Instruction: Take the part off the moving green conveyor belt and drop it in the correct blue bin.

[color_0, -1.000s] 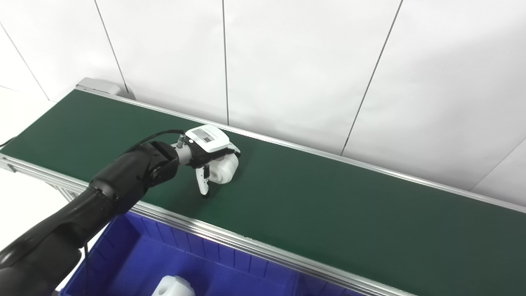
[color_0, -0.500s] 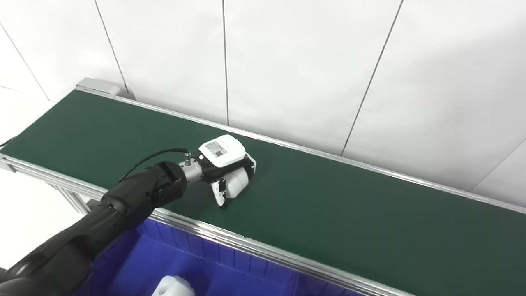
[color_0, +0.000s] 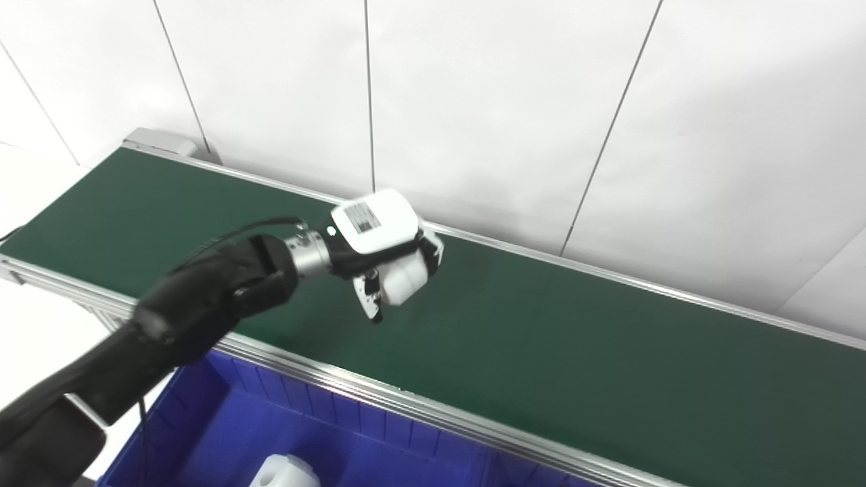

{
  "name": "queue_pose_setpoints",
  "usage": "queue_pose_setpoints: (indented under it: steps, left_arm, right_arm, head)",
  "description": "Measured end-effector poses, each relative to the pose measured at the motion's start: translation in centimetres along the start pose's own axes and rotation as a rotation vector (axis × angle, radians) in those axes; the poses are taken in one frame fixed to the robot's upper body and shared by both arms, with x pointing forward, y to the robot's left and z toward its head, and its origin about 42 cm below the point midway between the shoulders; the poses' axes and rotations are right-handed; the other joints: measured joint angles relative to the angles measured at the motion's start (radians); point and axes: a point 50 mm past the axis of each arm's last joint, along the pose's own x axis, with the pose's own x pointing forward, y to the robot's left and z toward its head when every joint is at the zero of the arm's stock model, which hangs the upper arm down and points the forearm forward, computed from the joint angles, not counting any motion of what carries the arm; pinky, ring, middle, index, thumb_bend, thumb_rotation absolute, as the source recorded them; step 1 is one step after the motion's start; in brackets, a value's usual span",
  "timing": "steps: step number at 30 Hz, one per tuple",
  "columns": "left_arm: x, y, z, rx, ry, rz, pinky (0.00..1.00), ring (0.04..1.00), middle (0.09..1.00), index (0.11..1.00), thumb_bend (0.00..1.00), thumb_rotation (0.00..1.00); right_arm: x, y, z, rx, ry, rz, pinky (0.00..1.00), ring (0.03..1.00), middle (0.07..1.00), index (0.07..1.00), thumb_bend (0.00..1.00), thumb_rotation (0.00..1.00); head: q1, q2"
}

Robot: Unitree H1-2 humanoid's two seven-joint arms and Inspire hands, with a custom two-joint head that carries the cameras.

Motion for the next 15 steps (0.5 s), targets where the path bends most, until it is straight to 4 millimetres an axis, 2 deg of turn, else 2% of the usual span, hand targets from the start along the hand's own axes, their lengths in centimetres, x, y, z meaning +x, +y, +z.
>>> queue_pose_setpoints:
  steps: [1, 3, 4, 6, 7, 8, 9, 11, 14, 15]
  left_arm:
    - [-0.2, 1.2, 1.0, -0.01, -0.018, 0.035, 0.38, 0.405, 0.489, 0.519, 0.5, 0.0]
    - [-1.0, 2.7, 3.0, -0.04, -0.052, 0.067, 0.37, 0.406, 0.49, 0.522, 0.5, 0.0]
    - [-1.6, 3.4, 4.2, -0.05, -0.063, 0.078, 0.37, 0.406, 0.489, 0.523, 0.5, 0.0]
    - [-2.9, 3.8, 6.0, -0.08, -0.059, 0.085, 0.37, 0.407, 0.492, 0.518, 0.5, 0.0]
    - [-3.7, 3.9, 7.2, -0.106, -0.05, 0.086, 0.38, 0.408, 0.492, 0.517, 0.5, 0.0]
    - [-4.4, 3.8, 8.2, -0.127, -0.038, 0.084, 0.38, 0.409, 0.492, 0.517, 0.5, 0.0]
    - [-4.9, 3.4, 9.1, -0.153, -0.028, 0.075, 0.38, 0.414, 0.491, 0.516, 0.5, 0.0]
    - [-5.9, 2.4, 10.7, -0.222, 0.012, 0.055, 0.38, 0.417, 0.492, 0.516, 0.5, 0.0]
    - [-7.9, 0.9, 13.9, -0.333, 0.063, 0.05, 0.37, 0.414, 0.503, 0.512, 0.5, 0.0]
    - [-8.5, 0.2, 15.2, -0.363, 0.076, 0.039, 0.38, 0.418, 0.506, 0.505, 0.5, 0.0]
  right_arm:
    - [0.0, 0.1, 0.3, 0.001, 0.0, 0.001, 1.0, 1.0, 0.981, 1.0, 0.75, 0.89]
    - [0.2, 0.2, 0.9, 0.003, -0.005, 0.005, 1.0, 1.0, 0.982, 1.0, 0.76, 0.9]
    - [0.2, 0.2, 1.2, 0.001, -0.008, 0.007, 1.0, 1.0, 0.982, 1.0, 0.76, 0.91]
    - [0.2, 0.1, 1.7, -0.003, -0.009, 0.008, 1.0, 1.0, 0.983, 1.0, 0.78, 0.93]
    - [0.2, 0.0, 2.0, -0.007, -0.01, 0.01, 1.0, 1.0, 0.983, 1.0, 0.78, 0.93]
    - [0.2, -0.1, 2.4, -0.013, -0.012, 0.01, 1.0, 1.0, 0.983, 1.0, 0.79, 0.93]
    - [0.1, -0.3, 2.6, -0.017, -0.012, 0.008, 1.0, 1.0, 0.985, 1.0, 0.79, 0.94]
    - [0.0, -0.7, 3.0, -0.024, -0.01, 0.008, 1.0, 1.0, 0.983, 1.0, 0.78, 0.93]
    - [0.0, -1.3, 4.0, -0.024, -0.011, 0.006, 1.0, 1.0, 0.974, 1.0, 0.78, 0.89]
    - [-0.1, -1.4, 4.4, -0.017, -0.011, 0.002, 1.0, 1.0, 0.971, 1.0, 0.78, 0.88]
  head:
    - [0.014, 0.03]
    - [0.021, 0.045]
    - [0.052, 0.07]
    - [0.107, 0.112]
    - [0.107, 0.112]
    - [0.107, 0.112]
    - [0.132, 0.139]
    - [0.132, 0.14]
    - [0.153, 0.204]
    - [0.153, 0.206]
